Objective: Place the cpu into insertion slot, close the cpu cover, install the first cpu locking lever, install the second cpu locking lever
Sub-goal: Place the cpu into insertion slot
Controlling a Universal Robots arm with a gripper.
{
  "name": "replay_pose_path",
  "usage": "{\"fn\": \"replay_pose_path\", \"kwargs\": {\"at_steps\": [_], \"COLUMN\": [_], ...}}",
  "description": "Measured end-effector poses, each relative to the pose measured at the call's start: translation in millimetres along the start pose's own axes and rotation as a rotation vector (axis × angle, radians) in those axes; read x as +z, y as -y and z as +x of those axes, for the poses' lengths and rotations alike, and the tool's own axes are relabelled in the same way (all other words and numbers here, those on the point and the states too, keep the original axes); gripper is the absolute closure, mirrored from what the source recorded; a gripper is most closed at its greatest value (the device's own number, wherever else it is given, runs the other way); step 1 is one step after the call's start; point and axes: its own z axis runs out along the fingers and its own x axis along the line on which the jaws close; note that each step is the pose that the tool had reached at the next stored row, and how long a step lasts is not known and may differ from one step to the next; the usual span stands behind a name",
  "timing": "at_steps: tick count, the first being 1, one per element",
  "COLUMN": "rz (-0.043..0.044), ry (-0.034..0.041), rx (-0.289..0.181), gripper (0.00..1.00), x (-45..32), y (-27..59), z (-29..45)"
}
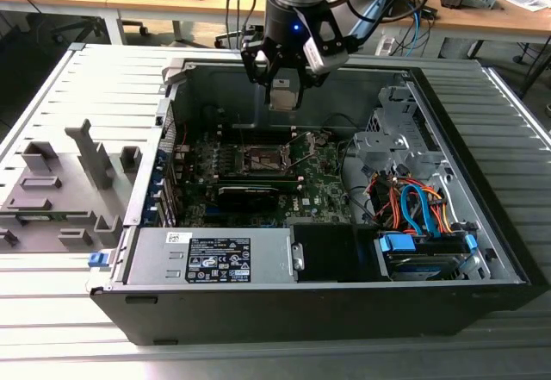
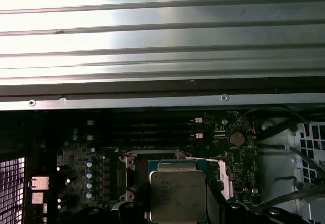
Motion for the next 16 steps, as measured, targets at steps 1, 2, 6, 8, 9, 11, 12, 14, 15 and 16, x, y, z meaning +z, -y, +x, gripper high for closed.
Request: {"fn": "replay_pose_path", "kwargs": {"at_steps": [1,2,6,8,9,11,12,14,15,16], "rz": [0.0,0.0,0.0,0.0,0.0,0.0,0.0,0.0,0.0,0.0], "ry": [0.0001,0.0,0.0,0.0,0.0,0.0,0.0,0.0,0.0001,0.0], "rx": [0.0,0.0,0.0,0.0,0.0,0.0,0.0,0.0,0.0,0.0], "gripper": [0.46,0.46,0.46,0.46,0.46,0.46,0.46,0.46,0.46,0.46], "x": [1.4,1.6,2.3,2.6,2.9,3.4,3.7,4.0,4.2,4.4], "y": [0.1,0.1,0.2,0.2,0.3,0.3,0.3,0.3,0.4,0.4], "z": [0.0,0.0,0.0,0.0,-0.1,-0.1,-0.1,-0.1,-0.1,-0.1]}}
